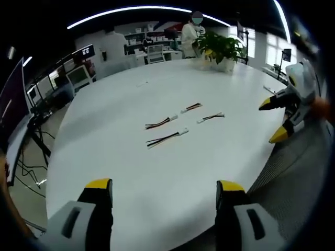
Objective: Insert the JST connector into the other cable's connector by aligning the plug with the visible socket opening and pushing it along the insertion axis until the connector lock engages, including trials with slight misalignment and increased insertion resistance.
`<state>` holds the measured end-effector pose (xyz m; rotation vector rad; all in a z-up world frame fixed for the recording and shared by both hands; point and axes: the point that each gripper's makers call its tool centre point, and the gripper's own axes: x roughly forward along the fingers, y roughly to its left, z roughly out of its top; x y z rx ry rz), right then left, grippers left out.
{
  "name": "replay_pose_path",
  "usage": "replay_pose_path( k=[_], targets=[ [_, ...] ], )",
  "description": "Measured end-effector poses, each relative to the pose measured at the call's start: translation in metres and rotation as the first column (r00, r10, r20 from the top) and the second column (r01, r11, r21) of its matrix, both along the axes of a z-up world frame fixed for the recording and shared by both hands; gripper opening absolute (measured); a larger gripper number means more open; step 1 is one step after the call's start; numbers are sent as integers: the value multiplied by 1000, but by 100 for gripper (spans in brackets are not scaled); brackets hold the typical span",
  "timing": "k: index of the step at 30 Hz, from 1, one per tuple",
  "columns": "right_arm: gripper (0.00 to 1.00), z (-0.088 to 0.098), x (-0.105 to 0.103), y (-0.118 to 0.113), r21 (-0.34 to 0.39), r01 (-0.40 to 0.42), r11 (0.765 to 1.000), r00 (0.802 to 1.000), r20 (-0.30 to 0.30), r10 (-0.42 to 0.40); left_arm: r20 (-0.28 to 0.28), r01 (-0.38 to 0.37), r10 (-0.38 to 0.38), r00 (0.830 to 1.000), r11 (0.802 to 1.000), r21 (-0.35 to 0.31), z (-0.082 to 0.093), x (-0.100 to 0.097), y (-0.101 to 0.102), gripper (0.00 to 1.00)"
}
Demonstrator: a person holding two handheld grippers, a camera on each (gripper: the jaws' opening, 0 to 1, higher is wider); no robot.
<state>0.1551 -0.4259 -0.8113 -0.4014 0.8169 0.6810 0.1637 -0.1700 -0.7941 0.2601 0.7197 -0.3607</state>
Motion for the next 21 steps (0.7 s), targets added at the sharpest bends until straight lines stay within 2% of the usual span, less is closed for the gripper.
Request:
replay_pose_path(
  k=[4,10,12,13,14,16,17,18,19,21],
  targets=[
    [67,0,-1,2,-3,-16,1000,1000,2,16,-24,29,-29,999,1000,2,-5,-2,-5,78],
    [67,7,3,3,31,-7,999,1000,26,6,-61,55,-55,997,999,-5,-13,-5,-10,79],
    [66,7,4,3,44,-5,999,1000,26,4,-95,55,-59,994,997,-49,-17,-9,-15,79],
    [66,8,3,4,58,-6,998,1000,20,4,-101,51,-57,993,997,-64,-17,-9,-16,79],
    [65,9,3,9,105,-2,994,1000,5,2,-102,52,-58,993,997,-62,-18,-9,-16,79],
    [61,10,6,6,151,43,988,999,-25,-40,-98,60,-64,993,997,-47,-17,-9,-16,79],
    [59,9,9,3,131,37,991,999,-13,-35,-99,62,-66,993,997,-44,-17,-10,-16,79],
    [59,7,14,-5,79,37,996,999,16,-38,-104,66,-70,992,997,-40,-19,-10,-16,79],
    [61,6,15,-7,47,23,999,999,27,-24,-109,69,-73,991,997,-36,-20,-11,-17,79],
    [62,6,14,-4,43,-2,999,999,33,1,-119,80,-82,989,997,-22,-23,-12,-17,79]
  ],
)
